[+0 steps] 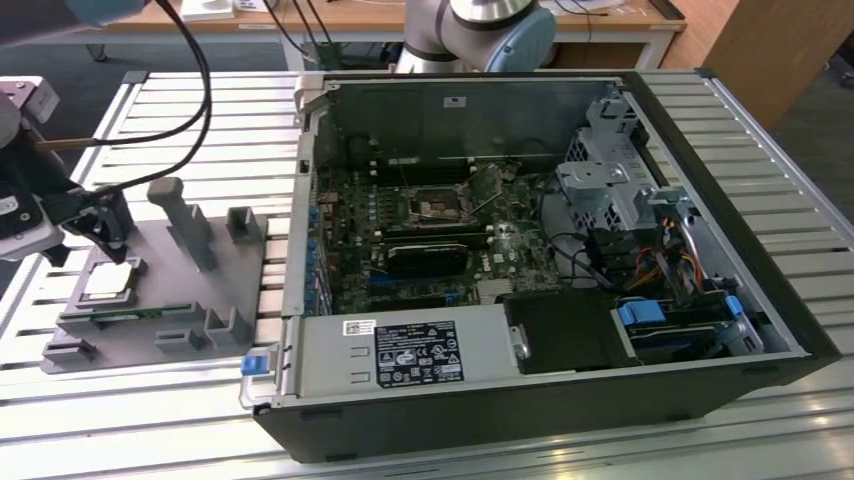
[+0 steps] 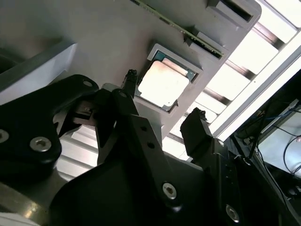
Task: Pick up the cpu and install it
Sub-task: 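Pick up the cpu and move it towards the insertion slot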
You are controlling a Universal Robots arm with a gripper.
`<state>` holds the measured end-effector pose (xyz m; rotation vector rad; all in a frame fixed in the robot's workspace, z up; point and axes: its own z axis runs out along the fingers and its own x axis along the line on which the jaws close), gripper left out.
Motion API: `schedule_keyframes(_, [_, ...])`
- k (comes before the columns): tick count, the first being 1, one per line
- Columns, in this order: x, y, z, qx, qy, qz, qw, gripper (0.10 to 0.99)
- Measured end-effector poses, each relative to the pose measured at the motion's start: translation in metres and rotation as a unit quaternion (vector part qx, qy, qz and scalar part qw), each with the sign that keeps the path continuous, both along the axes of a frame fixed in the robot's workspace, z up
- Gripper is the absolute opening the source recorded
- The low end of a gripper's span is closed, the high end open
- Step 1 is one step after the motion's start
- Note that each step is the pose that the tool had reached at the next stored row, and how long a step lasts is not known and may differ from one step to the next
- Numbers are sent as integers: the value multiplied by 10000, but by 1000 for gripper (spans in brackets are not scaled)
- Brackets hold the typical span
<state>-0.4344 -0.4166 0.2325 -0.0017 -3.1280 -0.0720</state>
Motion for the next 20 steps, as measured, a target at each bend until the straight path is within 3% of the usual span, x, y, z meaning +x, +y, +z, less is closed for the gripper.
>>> schedule_keyframes(1, [0, -2, -18, 0, 0, 4, 10000, 596])
schedule_keyframes(2, [0, -3, -36, 0, 0, 6, 10000, 659])
schedule_keyframes(11, [-13, -26, -191, 8, -1, 162, 9999, 659])
schedule_keyframes(20, [-15, -26, -246, 7, 0, 162, 9999, 659])
